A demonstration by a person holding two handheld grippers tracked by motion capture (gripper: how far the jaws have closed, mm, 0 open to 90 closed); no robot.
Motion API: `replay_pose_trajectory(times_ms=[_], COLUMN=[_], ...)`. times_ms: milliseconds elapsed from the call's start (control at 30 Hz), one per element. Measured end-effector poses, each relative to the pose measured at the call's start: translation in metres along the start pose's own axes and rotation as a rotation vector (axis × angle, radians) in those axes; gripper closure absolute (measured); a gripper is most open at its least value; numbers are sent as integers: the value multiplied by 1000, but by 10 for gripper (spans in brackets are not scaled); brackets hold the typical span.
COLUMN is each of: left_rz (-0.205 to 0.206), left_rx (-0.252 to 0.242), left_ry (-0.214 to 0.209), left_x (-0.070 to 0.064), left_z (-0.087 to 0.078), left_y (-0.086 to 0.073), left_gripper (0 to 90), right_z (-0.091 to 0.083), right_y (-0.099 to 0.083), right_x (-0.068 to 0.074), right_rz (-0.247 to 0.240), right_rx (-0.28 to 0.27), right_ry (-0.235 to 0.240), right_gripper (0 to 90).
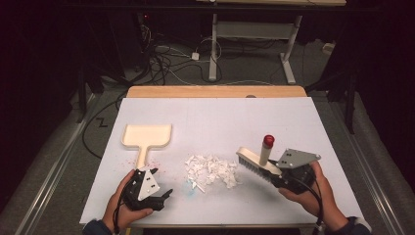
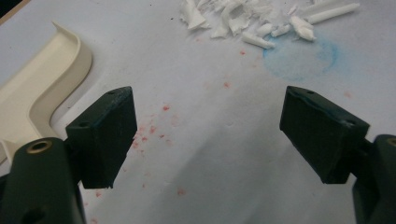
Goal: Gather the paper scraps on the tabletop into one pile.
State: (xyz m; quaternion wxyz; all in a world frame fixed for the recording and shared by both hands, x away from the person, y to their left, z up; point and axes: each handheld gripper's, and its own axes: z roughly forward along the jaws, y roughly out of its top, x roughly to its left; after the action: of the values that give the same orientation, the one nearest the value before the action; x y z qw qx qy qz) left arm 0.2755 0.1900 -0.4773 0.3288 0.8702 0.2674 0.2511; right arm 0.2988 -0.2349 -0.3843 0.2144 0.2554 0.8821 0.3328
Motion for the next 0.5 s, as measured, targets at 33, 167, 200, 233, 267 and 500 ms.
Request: replay_pose_trajectory(times_ms=[33, 167, 200, 233, 267, 500], left_rz=[2, 8, 9, 10, 10, 6], left_rx=[1, -5, -5, -6, -7, -14], left_ry=[1, -2, -3, -3, -5, -4], left_x=[0, -1, -1, -1, -1, 1], left_z=[0, 0, 0, 0, 1, 0], left_y=[0, 2, 2, 2, 2, 1], left_gripper=[180, 180, 179, 180, 179, 179], right_z=[-3, -9, -8, -7, -3, 19], right_y=[-5, -16, -17, -17, -15, 0], right_x=[0, 5, 7, 10, 17, 33], right_rz=[2, -22, -20, -23, -46, -73], right_rx=[13, 67, 95, 108, 114, 102], right_ry=[4, 66, 83, 91, 126, 151], right_gripper=[679, 679, 680, 680, 680, 679])
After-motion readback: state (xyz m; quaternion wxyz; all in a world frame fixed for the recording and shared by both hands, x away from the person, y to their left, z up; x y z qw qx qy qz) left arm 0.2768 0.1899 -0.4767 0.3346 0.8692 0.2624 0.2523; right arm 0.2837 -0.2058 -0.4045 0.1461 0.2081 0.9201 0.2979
